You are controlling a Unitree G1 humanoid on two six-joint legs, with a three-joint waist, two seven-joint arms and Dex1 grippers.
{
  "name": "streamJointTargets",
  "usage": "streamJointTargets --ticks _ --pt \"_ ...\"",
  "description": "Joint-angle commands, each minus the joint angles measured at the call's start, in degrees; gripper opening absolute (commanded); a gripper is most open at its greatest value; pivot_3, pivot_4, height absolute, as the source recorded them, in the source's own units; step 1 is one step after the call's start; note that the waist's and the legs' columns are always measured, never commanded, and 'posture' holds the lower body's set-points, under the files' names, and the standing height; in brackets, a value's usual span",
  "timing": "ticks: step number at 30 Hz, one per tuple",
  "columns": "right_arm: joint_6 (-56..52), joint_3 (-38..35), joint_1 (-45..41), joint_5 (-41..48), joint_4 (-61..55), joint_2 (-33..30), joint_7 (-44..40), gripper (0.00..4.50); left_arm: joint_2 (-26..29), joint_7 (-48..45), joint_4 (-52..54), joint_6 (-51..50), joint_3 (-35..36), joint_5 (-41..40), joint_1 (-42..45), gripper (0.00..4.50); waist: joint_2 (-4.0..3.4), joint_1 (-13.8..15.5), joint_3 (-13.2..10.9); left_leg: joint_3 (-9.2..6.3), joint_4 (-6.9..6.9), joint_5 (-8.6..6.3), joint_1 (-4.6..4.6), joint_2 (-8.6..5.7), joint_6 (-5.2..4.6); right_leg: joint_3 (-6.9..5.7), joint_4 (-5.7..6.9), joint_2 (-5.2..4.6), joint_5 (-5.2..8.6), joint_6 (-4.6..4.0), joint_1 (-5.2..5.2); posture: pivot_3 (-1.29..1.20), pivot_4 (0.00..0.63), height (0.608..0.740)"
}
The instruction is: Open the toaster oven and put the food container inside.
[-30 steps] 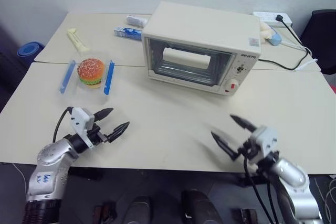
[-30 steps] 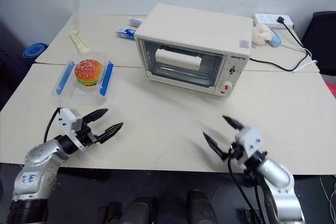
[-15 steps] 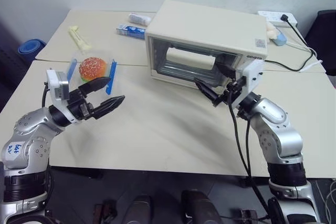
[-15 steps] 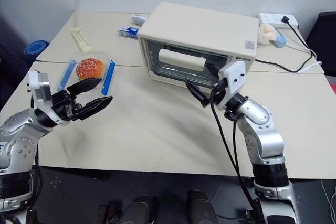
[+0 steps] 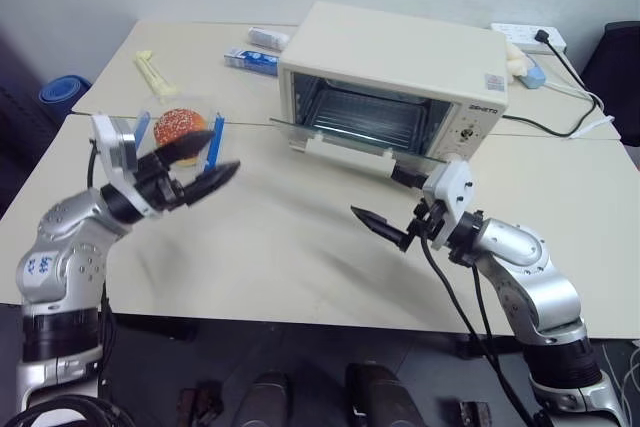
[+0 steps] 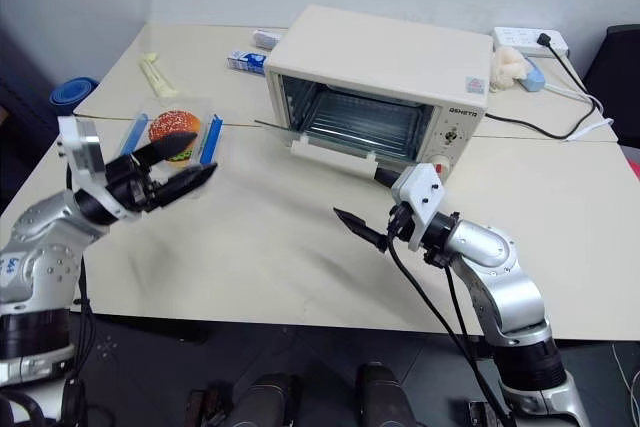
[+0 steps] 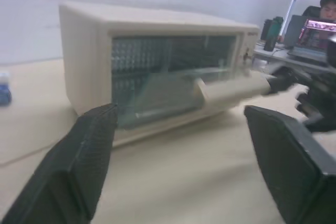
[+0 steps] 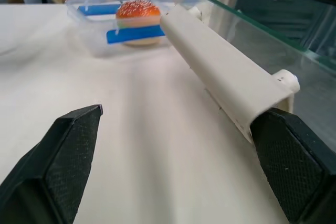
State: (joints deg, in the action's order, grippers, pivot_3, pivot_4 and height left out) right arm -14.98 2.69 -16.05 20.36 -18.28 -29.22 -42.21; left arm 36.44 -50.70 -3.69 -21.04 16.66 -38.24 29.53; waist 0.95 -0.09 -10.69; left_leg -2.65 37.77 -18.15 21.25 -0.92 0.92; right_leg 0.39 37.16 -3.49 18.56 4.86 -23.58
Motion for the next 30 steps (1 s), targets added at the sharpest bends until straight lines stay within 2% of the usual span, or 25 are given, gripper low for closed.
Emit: streamJointTargets --ticks 1,6,9,10,13,18,22,26,30 --pt "3.82 -0.17 -0.10 -1.38 -0.71 -0.59 -1.41 4.50 -1.96 0.58 -7.01 5.20 -2.99 5.35 6.93 2.70 0.00 0.02 0.00 0.00 0.02 0.01 0.00 -0.02 -0.01 -0.01 0.03 0.00 -0.01 0.01 0.00 0.00 0.150 0.740" --pt "6.89 0.28 -0.29 -3.22 1.59 -0.24 -1.98 4.50 -7.87 1.56 -23.70 12.87 -7.20 12.62 19.92 1.20 0.03 0.05 -0.01 0.01 0.18 0.09 0.05 -0.13 0.14 -0.05 0.21 -0.02 -0.01 0.02 -0.04 0.00 0.150 0.740" --pt "8.13 0.51 -0.04 -4.17 2.16 -0.30 -2.00 4.50 -9.05 1.08 -31.37 17.04 -8.01 15.64 24.10 0.21 0.04 -0.41 -0.01 0.20 0.16 0.07 0.06 -0.16 0.10 -0.08 0.31 -0.01 -0.02 0.04 -0.11 0.00 0.150 0.740" --pt "8.35 0.48 0.05 -4.33 2.27 -0.27 -1.97 4.50 -9.21 0.72 -33.50 18.25 -8.33 16.51 25.11 0.03 0.04 -0.59 -0.01 0.23 0.14 0.06 0.05 -0.15 0.09 -0.08 0.37 -0.01 -0.02 0.05 -0.13 0.00 0.150 0.740" --pt "9.19 -0.17 1.13 -4.72 2.25 -0.38 -1.72 4.50 -9.75 -3.66 -39.11 21.47 -11.08 19.49 27.69 0.03 0.05 -0.60 -0.02 0.22 0.13 0.05 0.06 -0.15 0.08 -0.11 0.37 -0.02 -0.02 0.05 -0.15 0.00 0.150 0.740" --pt "11.33 -2.97 7.34 -3.74 -0.15 -2.65 -3.28 4.50 -10.11 -11.25 -41.07 20.54 -12.94 20.22 28.31 0.03 0.06 0.15 -0.03 0.21 0.20 0.03 0.09 -0.21 0.05 -0.11 0.34 -0.05 -0.03 0.06 -0.13 0.00 0.150 0.740" --pt "14.82 -9.12 19.21 -1.08 -3.80 -5.22 -5.83 4.50 -9.15 -16.36 -37.99 22.15 -16.93 23.66 24.71 0.03 0.08 0.75 -0.03 0.11 0.22 0.00 0.14 -0.26 -0.02 -0.09 0.30 -0.07 -0.03 0.07 -0.11 0.00 0.150 0.740" --pt "18.61 -16.60 28.59 1.21 -5.03 -5.77 -6.94 4.50 -8.69 -13.80 -34.14 21.11 -18.27 26.18 21.48 0.03 0.09 0.99 -0.04 0.15 0.28 -0.04 0.12 -0.26 -0.08 -0.03 0.26 -0.08 -0.08 0.16 0.00 0.00 0.150 0.740" --pt "19.75 -23.07 31.85 4.75 -4.18 -4.82 -5.96 4.50 -10.20 -8.26 -29.07 20.45 -19.20 28.69 16.44 0.03 0.11 0.78 -0.05 0.21 0.32 -0.05 -0.02 -0.23 -0.15 0.10 0.14 -0.07 -0.11 0.21 0.09 0.00 0.150 0.740"
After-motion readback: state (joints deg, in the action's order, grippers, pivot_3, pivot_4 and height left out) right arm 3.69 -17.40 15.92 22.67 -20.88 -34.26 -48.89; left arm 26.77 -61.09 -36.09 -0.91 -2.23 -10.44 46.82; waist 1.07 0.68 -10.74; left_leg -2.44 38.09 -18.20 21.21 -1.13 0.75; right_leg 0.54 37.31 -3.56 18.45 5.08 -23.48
